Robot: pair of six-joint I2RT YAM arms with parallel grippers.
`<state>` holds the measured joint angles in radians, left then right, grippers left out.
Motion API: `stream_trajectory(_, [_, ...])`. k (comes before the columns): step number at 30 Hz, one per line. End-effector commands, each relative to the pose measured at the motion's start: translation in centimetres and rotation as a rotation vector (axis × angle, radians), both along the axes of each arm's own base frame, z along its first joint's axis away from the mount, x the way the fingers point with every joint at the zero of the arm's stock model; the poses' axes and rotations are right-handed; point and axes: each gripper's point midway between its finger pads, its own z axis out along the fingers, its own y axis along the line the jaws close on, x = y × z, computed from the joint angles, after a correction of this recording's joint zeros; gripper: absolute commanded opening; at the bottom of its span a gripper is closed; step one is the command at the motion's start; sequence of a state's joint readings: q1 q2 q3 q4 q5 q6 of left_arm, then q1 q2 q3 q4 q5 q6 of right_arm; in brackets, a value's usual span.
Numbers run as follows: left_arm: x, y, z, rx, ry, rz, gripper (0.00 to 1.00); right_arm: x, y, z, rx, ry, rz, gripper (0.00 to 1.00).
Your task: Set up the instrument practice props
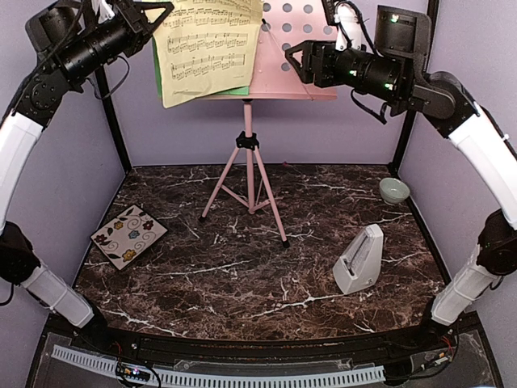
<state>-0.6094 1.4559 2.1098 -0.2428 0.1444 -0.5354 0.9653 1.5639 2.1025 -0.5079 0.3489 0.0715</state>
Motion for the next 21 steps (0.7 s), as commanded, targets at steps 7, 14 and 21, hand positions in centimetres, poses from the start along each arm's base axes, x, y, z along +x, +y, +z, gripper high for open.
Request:
stream_trajectory(7, [5.0,2.4,-1.3,0.021,0.145,0.19,0.0,5.8,-1.1,-0.5,-0.055,-0.059,-0.21,0.64])
stream_trajectory(14, [5.8,1.0,-1.2,-0.015,0.138,0.137,0.0,7.6,-1.5,-0.1,-0.004,-0.089,-0.221,0.58])
stream_trajectory(21, [5.3,1.7,0.9,0.002,0.021,0.181,0.0,9.0,0.0,1.1,0.04,-0.124,-0.203,0.49])
